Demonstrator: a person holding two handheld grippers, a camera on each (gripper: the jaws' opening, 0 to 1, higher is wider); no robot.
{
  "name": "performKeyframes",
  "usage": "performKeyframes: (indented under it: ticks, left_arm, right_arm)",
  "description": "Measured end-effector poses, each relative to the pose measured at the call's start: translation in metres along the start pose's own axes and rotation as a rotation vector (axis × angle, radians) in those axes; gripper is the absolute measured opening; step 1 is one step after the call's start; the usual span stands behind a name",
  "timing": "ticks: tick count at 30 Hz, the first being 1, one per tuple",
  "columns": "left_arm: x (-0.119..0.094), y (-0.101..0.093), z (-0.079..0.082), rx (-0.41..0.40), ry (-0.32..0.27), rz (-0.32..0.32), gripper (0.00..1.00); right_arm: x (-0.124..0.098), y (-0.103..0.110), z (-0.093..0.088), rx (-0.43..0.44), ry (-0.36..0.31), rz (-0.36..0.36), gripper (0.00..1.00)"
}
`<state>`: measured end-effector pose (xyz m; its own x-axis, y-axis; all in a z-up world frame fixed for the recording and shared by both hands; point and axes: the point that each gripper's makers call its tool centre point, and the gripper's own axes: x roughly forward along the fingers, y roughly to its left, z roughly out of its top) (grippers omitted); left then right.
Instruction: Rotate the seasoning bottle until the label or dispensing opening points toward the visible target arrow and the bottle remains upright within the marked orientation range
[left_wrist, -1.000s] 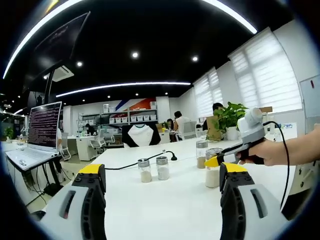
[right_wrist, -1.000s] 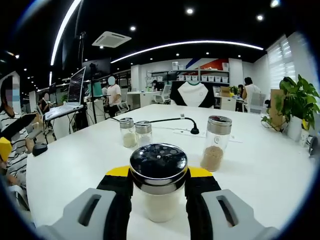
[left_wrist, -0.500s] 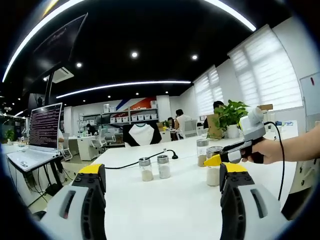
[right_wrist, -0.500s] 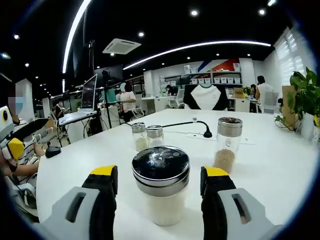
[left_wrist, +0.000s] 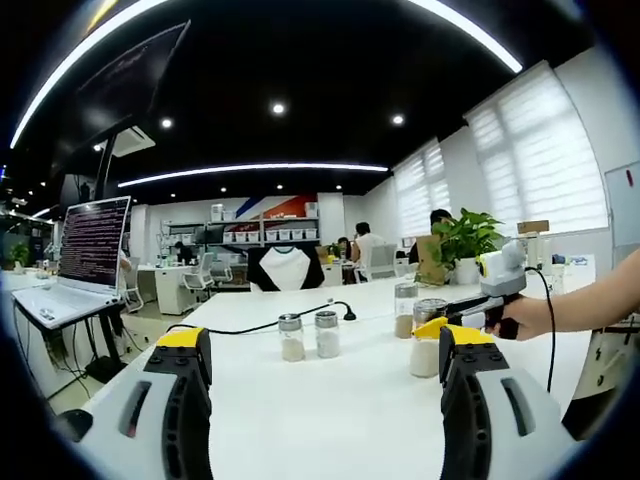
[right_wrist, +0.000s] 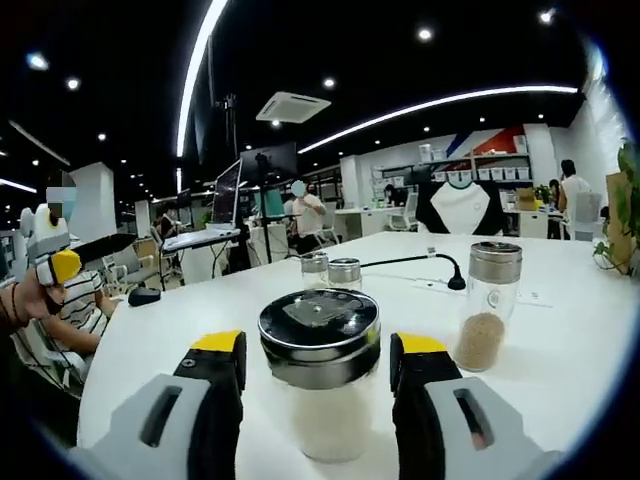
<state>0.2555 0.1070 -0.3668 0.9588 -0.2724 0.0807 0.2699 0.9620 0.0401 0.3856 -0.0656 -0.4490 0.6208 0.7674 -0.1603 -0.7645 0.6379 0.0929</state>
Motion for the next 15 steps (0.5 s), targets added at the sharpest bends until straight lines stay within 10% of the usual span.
performKeyframes:
  ticks: [15]
  left_arm:
    - [0.001,0.001,-0.003,0.016,0.019,0.006,1.00]
  right_arm:
    - [0.006,0.006,0.012,-0.048,-0.026,0.080,0.46]
